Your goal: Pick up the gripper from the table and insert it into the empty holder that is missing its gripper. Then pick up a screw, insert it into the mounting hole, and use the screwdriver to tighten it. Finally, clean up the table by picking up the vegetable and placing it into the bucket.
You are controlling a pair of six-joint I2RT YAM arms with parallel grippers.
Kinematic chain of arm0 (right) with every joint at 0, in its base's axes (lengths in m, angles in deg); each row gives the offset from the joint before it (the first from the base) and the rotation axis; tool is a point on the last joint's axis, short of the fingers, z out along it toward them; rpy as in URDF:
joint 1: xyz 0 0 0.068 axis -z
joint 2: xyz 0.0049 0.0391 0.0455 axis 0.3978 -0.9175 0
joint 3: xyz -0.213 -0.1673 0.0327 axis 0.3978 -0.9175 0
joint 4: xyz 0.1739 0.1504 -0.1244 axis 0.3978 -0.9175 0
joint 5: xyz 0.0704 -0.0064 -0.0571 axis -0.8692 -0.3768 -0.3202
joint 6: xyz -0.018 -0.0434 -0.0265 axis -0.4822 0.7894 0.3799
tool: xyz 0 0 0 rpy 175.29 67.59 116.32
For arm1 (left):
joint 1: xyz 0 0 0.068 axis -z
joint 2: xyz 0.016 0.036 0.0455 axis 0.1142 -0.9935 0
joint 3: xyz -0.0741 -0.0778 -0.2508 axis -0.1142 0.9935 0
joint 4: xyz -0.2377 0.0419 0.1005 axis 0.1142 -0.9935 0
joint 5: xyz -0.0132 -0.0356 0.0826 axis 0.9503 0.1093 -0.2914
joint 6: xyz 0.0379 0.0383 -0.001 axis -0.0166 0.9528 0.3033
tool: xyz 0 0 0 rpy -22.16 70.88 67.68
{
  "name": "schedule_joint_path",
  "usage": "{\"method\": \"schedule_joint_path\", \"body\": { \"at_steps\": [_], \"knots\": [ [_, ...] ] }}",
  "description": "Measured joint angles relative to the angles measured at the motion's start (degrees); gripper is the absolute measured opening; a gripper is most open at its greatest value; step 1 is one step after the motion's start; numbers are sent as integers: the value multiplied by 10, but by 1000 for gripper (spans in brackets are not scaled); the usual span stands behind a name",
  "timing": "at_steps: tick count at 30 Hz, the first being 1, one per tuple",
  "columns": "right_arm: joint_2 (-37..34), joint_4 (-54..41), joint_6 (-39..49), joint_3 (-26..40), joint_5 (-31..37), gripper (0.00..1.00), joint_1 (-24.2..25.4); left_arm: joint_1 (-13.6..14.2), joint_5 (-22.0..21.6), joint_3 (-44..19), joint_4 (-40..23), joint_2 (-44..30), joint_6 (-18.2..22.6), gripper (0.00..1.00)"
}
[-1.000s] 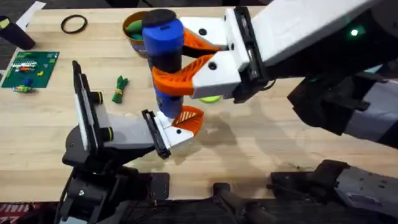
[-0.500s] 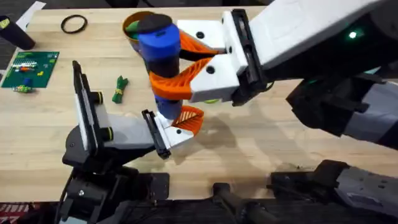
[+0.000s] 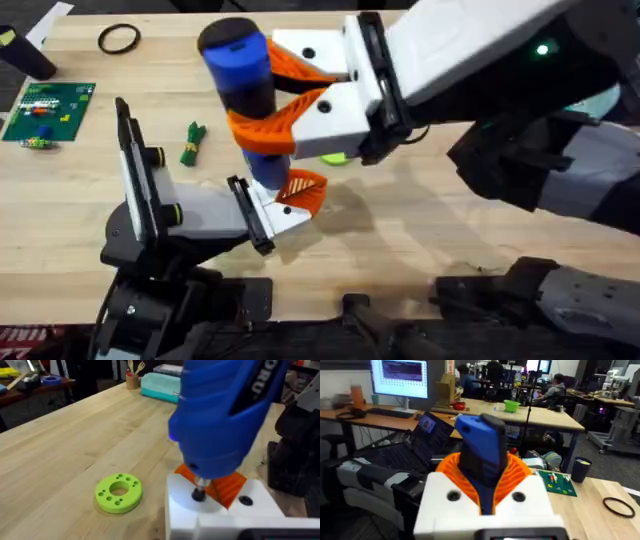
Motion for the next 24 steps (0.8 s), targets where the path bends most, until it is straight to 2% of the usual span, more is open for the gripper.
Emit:
{"method": "schedule_joint_path", "body": {
  "at_steps": [12, 24],
  "knots": [
    [-9, 3, -5, 6, 0, 72, -4, 0, 0, 0, 0, 0, 0, 16],
    [-9, 7, -52, 6, 0, 72, -5, 0, 3, 0, 0, 0, 0, 16]
  ]
}}
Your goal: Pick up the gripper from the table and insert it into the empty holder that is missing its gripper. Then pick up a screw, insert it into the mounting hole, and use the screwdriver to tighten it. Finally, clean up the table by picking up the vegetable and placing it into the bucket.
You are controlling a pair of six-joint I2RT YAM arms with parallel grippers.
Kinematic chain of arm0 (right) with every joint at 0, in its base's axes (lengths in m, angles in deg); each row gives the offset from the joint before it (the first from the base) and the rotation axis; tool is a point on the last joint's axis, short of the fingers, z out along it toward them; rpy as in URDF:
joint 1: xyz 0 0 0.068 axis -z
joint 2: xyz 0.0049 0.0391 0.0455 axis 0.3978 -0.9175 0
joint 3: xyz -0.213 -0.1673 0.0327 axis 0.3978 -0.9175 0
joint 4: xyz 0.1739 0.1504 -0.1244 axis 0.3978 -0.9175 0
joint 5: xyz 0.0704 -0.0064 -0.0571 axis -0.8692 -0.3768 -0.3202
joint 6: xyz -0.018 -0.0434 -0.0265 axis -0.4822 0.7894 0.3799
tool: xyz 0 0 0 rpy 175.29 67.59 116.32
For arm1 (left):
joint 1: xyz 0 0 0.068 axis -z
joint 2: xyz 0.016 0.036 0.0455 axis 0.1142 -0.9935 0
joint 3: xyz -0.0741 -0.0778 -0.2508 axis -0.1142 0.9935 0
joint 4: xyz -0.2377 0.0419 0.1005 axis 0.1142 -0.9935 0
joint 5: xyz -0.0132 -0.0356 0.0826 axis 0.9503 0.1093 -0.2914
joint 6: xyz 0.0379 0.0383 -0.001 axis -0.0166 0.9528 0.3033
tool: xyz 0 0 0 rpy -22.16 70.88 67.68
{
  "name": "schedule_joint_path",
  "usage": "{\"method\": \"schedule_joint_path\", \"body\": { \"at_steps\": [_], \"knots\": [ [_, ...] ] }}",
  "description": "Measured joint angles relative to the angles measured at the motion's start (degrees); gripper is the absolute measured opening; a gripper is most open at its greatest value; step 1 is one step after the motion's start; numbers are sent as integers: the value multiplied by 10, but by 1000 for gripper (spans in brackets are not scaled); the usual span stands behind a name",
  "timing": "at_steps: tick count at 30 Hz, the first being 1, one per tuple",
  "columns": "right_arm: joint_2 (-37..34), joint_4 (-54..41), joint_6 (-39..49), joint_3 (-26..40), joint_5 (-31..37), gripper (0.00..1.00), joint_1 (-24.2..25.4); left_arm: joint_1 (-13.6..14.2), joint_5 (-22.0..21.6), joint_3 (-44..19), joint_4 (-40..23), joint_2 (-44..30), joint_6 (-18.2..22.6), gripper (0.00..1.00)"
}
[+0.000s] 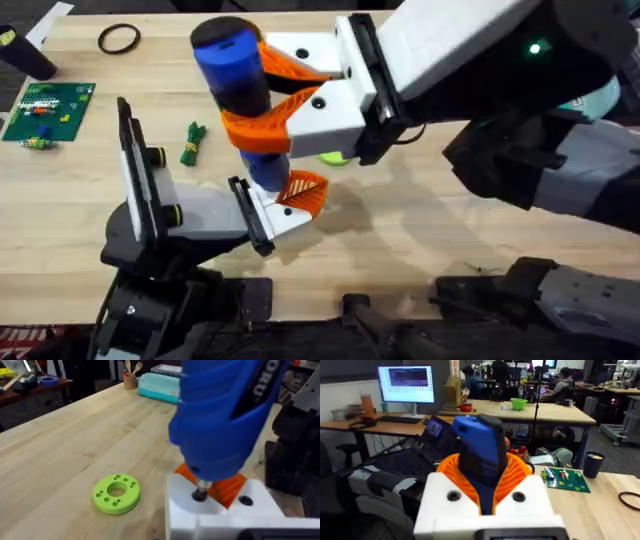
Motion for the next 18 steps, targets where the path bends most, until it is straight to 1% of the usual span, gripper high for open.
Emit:
{"method": "schedule_joint_path", "body": {
  "at_steps": [8, 18],
  "knots": [
    [-15, -3, -4, 10, 4, 72, 0, 0, -1, 0, 0, 0, -1, 16],
    [-16, -3, -11, 11, 4, 72, 0, 0, -1, 0, 0, 0, 0, 17]
  ]
}}
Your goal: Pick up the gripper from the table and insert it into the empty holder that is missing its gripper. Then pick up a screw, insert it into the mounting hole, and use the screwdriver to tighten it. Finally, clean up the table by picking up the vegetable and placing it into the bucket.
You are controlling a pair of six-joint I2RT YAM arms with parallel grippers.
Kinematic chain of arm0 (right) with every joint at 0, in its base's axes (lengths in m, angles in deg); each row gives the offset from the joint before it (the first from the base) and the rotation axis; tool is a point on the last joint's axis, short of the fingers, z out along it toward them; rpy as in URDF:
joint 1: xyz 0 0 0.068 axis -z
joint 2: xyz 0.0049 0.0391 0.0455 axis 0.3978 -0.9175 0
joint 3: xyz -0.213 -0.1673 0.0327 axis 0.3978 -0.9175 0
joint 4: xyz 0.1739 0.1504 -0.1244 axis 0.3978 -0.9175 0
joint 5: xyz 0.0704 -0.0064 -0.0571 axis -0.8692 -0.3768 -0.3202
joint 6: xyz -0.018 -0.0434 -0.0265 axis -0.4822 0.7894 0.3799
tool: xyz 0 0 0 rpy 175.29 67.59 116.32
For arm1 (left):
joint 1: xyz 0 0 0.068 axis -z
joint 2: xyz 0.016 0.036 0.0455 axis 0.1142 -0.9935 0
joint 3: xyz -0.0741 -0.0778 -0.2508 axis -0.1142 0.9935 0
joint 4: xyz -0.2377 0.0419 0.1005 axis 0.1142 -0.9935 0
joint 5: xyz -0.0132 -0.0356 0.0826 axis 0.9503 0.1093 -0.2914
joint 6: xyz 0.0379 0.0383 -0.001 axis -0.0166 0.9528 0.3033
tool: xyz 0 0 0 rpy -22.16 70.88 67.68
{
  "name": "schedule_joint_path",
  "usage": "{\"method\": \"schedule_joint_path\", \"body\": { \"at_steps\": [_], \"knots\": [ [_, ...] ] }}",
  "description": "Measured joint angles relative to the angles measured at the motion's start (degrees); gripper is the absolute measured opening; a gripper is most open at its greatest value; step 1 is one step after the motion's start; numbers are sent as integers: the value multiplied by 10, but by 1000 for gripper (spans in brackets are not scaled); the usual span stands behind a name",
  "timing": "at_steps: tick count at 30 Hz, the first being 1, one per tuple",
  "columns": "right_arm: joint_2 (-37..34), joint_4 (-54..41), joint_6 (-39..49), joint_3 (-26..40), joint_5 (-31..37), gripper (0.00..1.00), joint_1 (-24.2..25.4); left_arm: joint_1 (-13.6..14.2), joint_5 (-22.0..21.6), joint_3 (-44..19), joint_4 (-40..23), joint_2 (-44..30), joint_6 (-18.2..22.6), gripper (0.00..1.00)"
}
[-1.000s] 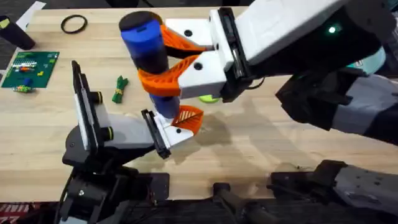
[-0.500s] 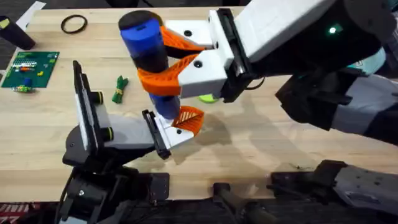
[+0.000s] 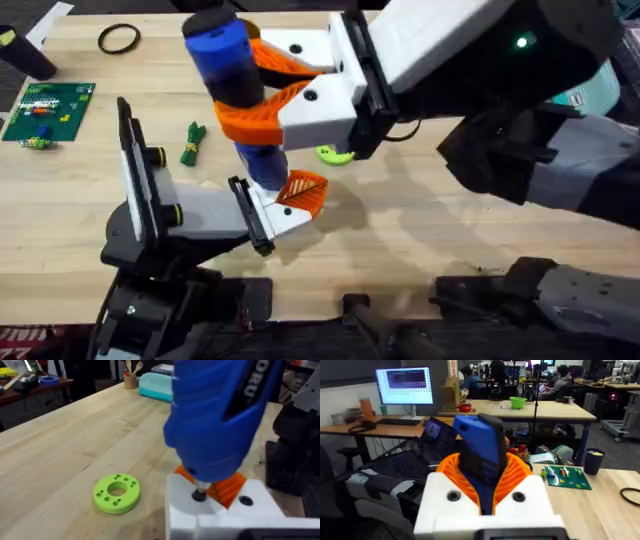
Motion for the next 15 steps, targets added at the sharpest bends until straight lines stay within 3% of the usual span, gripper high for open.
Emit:
{"method": "schedule_joint_path", "body": {
  "at_steps": [15],
  "knots": [
    [0, -18, -8, 5, 7, 72, 0, 0, 2, 0, 0, 0, 0, 17]
  ]
}}
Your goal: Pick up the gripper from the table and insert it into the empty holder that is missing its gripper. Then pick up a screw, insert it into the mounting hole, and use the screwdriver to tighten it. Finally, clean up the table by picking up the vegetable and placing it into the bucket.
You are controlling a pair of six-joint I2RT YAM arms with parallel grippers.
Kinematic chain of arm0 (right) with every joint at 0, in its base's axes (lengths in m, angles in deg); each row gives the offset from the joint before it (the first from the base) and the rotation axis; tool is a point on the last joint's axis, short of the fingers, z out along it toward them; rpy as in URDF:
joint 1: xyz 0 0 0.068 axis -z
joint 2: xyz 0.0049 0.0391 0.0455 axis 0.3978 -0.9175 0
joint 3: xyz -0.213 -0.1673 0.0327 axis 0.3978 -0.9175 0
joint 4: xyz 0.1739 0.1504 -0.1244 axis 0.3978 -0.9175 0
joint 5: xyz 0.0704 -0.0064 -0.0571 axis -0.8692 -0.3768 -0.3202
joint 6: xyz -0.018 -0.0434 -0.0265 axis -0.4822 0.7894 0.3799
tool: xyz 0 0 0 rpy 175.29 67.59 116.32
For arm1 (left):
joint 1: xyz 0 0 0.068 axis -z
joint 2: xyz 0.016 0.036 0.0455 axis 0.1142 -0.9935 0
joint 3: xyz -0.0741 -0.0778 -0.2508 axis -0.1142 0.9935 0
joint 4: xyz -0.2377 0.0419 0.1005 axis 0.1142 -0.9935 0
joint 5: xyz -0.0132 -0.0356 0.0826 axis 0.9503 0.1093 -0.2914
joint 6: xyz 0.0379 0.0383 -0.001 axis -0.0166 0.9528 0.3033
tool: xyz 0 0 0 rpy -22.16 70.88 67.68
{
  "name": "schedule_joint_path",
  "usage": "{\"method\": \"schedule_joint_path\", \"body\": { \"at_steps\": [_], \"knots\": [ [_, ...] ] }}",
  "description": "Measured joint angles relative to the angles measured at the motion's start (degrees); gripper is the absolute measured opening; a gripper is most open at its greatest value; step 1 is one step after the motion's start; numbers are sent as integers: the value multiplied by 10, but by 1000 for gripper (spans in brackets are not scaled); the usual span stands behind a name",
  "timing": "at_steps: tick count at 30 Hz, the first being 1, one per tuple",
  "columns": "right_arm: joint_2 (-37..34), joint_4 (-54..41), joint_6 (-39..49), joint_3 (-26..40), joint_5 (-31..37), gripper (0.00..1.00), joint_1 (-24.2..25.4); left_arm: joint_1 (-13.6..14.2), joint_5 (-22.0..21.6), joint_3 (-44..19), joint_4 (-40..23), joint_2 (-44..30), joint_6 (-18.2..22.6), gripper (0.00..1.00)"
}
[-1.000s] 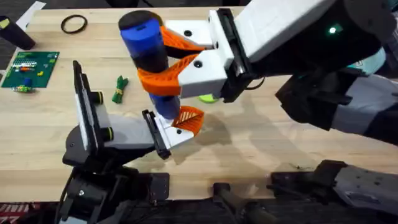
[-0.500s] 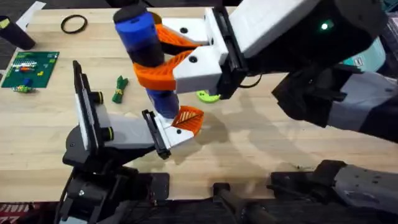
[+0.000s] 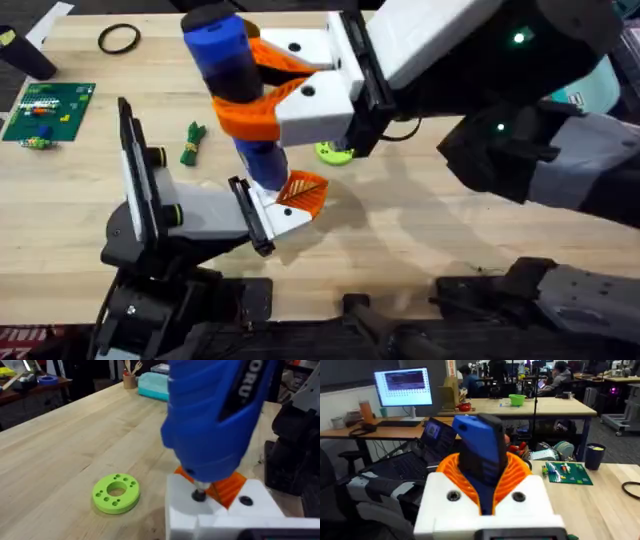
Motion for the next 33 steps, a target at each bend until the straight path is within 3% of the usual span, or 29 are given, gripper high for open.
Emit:
{"method": "schedule_joint_path", "body": {
  "at_steps": [10, 18, 33],
  "knots": [
    [0, 0, 2, 1, -8, 72, 0, 0, 0, 0, 0, 0, -1, 17],
    [0, 13, 2, 3, -80, 72, 39, 0, 0, 0, 0, 0, -1, 17],
    [0, 26, 17, 3, -106, 72, 24, 0, 7, 0, 0, 0, 0, 17]
  ]
}}
